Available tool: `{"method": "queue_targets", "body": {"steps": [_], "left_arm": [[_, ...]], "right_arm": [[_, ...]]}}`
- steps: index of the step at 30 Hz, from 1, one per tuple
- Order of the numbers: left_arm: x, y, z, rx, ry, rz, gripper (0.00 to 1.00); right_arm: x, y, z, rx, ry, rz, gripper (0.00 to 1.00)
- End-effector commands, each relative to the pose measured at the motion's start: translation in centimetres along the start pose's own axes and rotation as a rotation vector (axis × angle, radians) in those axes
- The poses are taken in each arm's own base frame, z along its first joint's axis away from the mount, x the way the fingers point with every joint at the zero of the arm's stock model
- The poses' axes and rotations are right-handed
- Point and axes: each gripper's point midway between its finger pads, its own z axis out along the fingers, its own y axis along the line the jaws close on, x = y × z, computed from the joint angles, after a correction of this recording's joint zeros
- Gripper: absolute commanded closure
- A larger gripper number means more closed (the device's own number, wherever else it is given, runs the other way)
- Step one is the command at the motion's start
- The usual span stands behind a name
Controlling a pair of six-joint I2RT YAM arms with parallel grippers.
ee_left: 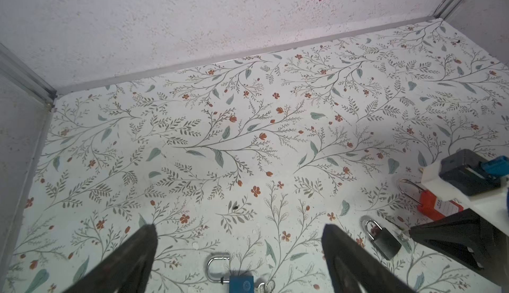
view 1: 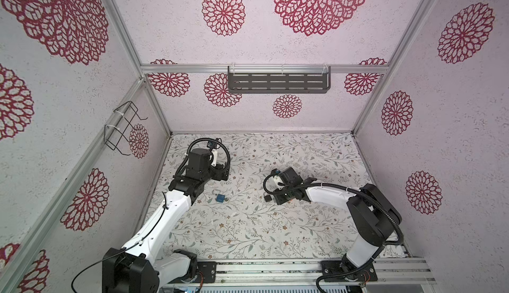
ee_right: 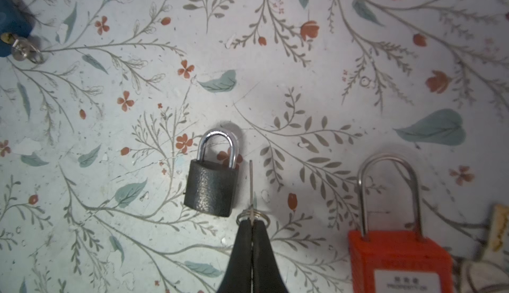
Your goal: Lock with the key
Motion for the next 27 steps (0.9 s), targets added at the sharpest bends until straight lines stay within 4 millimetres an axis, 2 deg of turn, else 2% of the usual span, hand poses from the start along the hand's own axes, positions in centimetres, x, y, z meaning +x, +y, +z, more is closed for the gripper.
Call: {"method": "queue_targets", "body": {"steps": [1, 12, 17, 22, 27], "left_arm": [[0.1, 0.3, 0.6, -0.009, 0.022, -0.040, 0.03], [0.4, 0.3, 0.7, -0.009, 0.032, -0.058, 0.03], [0.7, 0.3, 0.6, -0.011, 0.049, -0.078, 0.03], [1.1, 0.3, 0.1, -0.016, 0.066, -0.113, 0.03], [1.3, 0.5, -0.8, -0.028, 0.096, -0.158, 0.03]], "right_arm": [[-0.3, -0.4, -0.1, 0.035, 0.008, 0.020, 1.00], [-0.2, -0.8, 0.0, 0.056, 0.020, 0.032, 0.99], [-0.5, -0.6, -0.5, 0.054, 0.002, 0.029, 0.91], [-1.0, -0.5, -1.5, 0.057, -0.017, 0.033, 0.77], [-1.6, -0.4, -2.8, 0.066, -0.056, 0.021, 0.72]]}}
